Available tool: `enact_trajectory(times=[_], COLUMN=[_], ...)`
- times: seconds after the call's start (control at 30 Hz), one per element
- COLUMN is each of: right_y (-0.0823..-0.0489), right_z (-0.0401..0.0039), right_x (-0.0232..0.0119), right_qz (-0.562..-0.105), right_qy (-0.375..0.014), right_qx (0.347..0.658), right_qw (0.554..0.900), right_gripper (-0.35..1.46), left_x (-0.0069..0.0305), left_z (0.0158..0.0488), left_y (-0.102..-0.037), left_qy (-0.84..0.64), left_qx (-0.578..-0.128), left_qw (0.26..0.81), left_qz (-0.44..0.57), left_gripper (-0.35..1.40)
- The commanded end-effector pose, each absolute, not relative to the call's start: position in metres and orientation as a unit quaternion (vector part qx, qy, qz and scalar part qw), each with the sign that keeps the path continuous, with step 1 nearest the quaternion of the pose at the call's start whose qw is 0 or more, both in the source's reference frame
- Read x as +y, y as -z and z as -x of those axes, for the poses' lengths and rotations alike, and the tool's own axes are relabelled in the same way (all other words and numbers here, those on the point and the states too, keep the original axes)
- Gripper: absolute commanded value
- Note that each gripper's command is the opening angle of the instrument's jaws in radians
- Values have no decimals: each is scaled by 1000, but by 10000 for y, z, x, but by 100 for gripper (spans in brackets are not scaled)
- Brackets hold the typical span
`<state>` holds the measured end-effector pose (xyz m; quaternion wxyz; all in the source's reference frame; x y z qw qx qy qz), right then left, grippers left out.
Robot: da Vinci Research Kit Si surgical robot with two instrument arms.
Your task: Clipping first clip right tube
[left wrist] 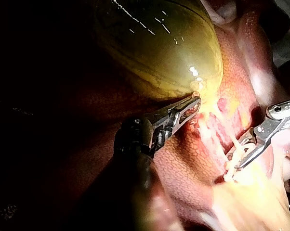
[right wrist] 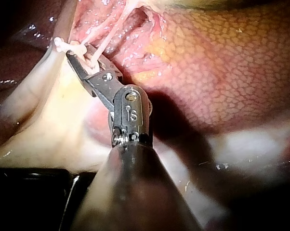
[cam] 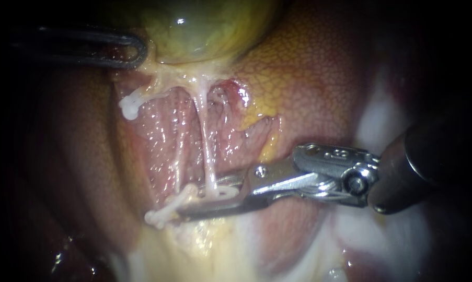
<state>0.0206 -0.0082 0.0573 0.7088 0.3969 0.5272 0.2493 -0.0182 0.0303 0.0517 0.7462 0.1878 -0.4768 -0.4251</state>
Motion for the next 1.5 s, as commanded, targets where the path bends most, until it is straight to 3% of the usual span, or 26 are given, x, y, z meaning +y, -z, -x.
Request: enact_trajectory(times=[0.03, 0.23, 0.43, 0.53, 0.9, 1.13, 1.5], right_y=[-573, -573, -575, -578, -585, -588, -592], right_z=[-206, -206, -211, -215, -217, -214, -201], right_x=[-82, -82, -80, -80, -77, -75, -69], right_qz=[-397, -397, -396, -387, -364, -367, -426], right_qy=[-249, -250, -251, -243, -241, -241, -223], right_qx=[527, 527, 531, 545, 553, 570, 616], right_qw=[709, 709, 706, 703, 710, 695, 624], right_gripper=[-4, 0, 35, 44, 49, 50, 50], left_x=[303, 303, 303, 303, 303, 303, 303], left_z=[182, 182, 182, 182, 182, 181, 181], left_y=[-517, -517, -517, -517, -517, -517, -517], left_qy=[425, 425, 425, 425, 425, 425, 425], left_qx=[-477, -477, -477, -477, -477, -477, -477], left_qw=[746, 746, 746, 746, 746, 746, 746], left_qz=[-188, -188, -188, -188, -188, -188, -188], left_gripper=[-35, -35, -35, -35, -35, -35, -35])
